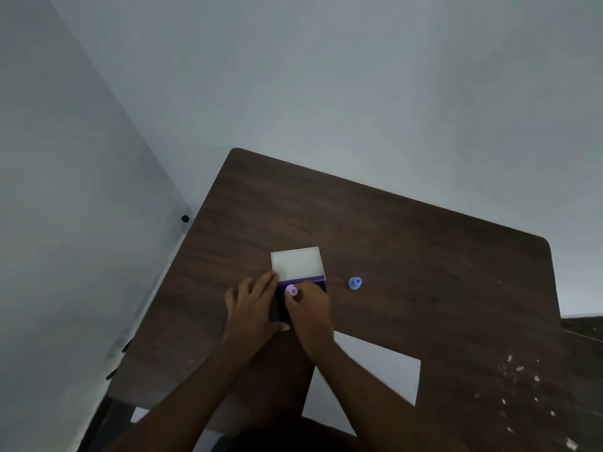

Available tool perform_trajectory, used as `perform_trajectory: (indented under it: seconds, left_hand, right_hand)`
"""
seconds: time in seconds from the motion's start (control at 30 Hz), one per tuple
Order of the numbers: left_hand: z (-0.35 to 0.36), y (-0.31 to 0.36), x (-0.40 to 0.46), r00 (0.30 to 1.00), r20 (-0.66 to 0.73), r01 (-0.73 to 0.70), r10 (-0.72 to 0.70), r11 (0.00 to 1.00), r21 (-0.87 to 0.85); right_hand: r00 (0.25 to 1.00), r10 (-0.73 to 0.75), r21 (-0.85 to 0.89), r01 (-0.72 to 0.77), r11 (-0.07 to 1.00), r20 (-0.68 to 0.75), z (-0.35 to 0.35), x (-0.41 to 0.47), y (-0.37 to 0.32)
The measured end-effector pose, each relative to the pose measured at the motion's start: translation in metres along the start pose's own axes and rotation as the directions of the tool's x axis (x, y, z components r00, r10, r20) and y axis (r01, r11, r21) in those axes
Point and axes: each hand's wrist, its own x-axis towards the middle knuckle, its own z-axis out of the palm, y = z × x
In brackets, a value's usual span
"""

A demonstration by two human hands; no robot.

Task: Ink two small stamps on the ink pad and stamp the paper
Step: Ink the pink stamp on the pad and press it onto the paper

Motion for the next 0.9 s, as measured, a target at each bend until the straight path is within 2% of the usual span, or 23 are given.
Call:
perform_trajectory:
  seconds: [0.07, 0.17, 0.27, 0.37, 0.47, 0.6, 0.9]
  left_hand:
    - [-0.003, 0.001, -0.006, 0.999, -0.046, -0.011, 0.012, 1.0, 0.007]
    - [0.007, 0.002, -0.024, 0.99, -0.058, -0.13, 0.127, 0.991, -0.038]
    - [0.02, 0.022, -0.046, 0.973, 0.104, -0.178, 0.205, 0.959, -0.222]
    - [0.031, 0.049, -0.059, 0.934, 0.23, -0.23, 0.274, 0.952, -0.203]
    - [0.043, 0.062, -0.06, 0.9, 0.293, -0.296, 0.322, 0.946, -0.13]
    - [0.053, 0.067, -0.06, 0.895, 0.337, -0.267, 0.291, 0.957, -0.116]
    - [0.062, 0.066, -0.057, 0.925, 0.273, -0.248, 0.263, 0.965, -0.092]
  right_hand:
    - [0.985, 0.022, 0.184, 0.011, 0.983, -0.174, -0.01, -0.023, 0.016]
    - [0.96, 0.092, 0.254, -0.023, 0.967, -0.264, -0.022, -0.052, 0.052]
    - [0.924, 0.258, 0.33, -0.159, 0.93, -0.282, -0.029, -0.068, 0.082]
    - [0.904, 0.348, 0.325, -0.261, 0.909, -0.248, -0.02, -0.071, 0.101]
    - [0.919, 0.348, 0.338, -0.273, 0.901, -0.186, -0.011, -0.071, 0.11]
    - [0.939, 0.306, 0.337, -0.239, 0.911, -0.16, -0.007, -0.065, 0.114]
    - [0.961, 0.221, 0.252, -0.175, 0.952, -0.168, -0.003, -0.053, 0.109]
